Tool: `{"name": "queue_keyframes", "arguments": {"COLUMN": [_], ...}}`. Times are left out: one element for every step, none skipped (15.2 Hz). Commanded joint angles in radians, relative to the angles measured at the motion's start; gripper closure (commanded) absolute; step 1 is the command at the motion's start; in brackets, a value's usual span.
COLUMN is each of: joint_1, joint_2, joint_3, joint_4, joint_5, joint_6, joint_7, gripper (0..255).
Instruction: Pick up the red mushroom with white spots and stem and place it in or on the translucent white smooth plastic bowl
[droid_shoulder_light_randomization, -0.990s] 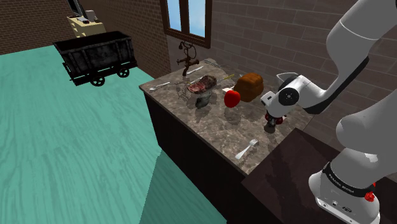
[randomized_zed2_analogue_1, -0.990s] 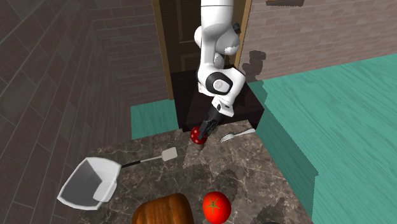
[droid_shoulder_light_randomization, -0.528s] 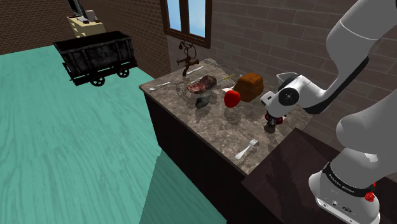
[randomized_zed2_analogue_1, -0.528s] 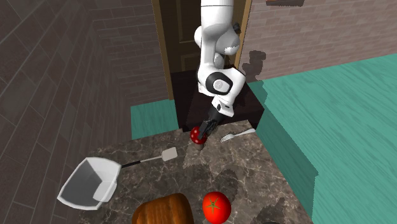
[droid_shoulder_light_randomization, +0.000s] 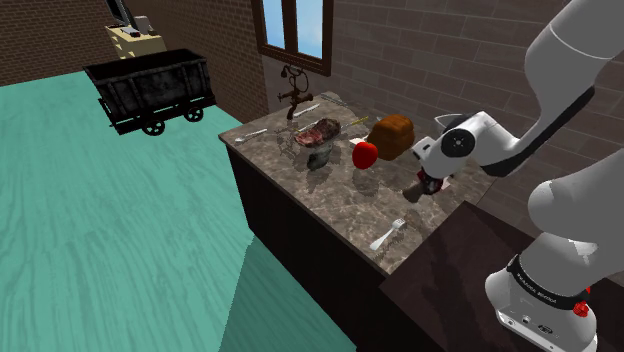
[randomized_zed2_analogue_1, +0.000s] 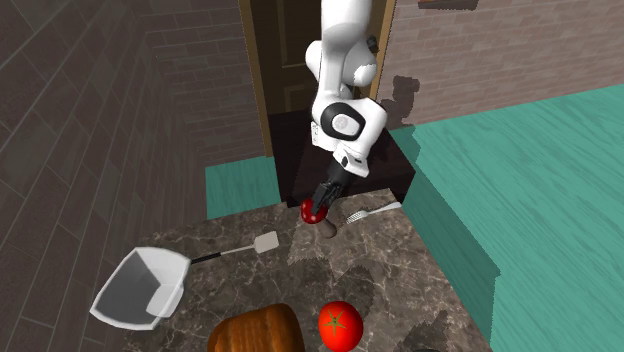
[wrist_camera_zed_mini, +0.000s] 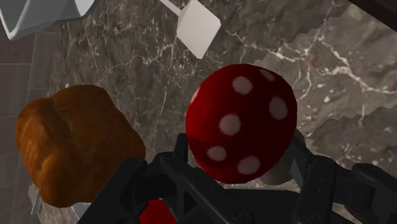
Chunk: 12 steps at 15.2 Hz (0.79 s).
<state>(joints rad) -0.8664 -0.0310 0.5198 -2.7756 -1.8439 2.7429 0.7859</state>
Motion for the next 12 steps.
{"name": "queue_keyframes", "arguments": {"joint_1": [-0.001, -0.001, -0.001, -0.001, 0.0, 0.002, 0.005, 0.009, 0.015, 0.023, 0.034, 0.048], "joint_2": [-0.049, -0.072, -0.095, -0.119, -0.142, -0.165, -0.189, -0.212, -0.235, -0.258, -0.28, -0.302], "joint_3": [-0.001, -0.003, -0.005, -0.007, -0.009, -0.013, -0.016, -0.022, -0.028, -0.035, -0.045, -0.057], "joint_4": [-0.013, -0.02, -0.027, -0.035, -0.043, -0.051, -0.059, -0.068, -0.078, -0.087, -0.097, -0.106], "joint_5": [0.063, 0.093, 0.125, 0.159, 0.195, 0.233, 0.274, 0.317, 0.363, 0.411, 0.46, 0.51], "joint_6": [0.031, 0.044, 0.058, 0.07, 0.083, 0.095, 0.105, 0.115, 0.124, 0.131, 0.136, 0.138], "joint_7": [-0.061, -0.091, -0.123, -0.156, -0.192, -0.23, -0.271, -0.313, -0.358, -0.405, -0.453, -0.503], "gripper": [255, 255, 255, 255, 255, 255, 255, 255, 255, 255, 255, 255]}}
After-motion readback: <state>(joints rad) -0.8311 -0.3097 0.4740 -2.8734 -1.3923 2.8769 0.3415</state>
